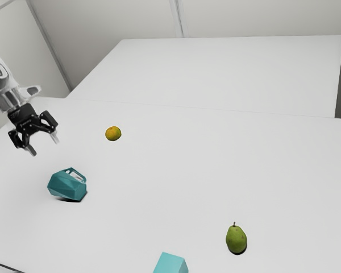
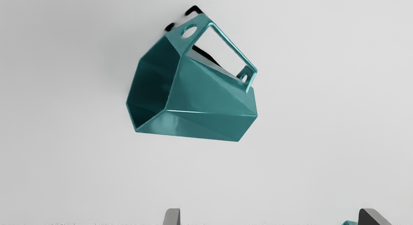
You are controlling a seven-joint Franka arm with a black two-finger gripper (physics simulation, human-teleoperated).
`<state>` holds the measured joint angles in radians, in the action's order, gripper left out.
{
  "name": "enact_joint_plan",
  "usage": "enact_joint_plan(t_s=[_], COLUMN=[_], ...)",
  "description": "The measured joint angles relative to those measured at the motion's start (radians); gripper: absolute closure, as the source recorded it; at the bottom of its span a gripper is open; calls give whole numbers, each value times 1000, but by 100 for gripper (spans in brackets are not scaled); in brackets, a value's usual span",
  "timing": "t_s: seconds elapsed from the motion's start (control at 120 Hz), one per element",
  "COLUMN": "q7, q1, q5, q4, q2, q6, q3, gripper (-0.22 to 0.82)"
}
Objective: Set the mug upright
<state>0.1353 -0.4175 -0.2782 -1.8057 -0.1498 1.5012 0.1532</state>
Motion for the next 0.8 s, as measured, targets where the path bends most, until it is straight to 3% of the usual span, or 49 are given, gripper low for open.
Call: enact_joint_plan(t_s=[0.167, 0.45, 0.8], q7=[19, 65, 101], q1=[-24, -41, -40], q5=[-59, -149, -243], q4=[13, 101, 105], q2=[-119, -275, -336], q6=[-59, -87, -77], q3=[49, 57, 53], gripper=[0, 0, 0])
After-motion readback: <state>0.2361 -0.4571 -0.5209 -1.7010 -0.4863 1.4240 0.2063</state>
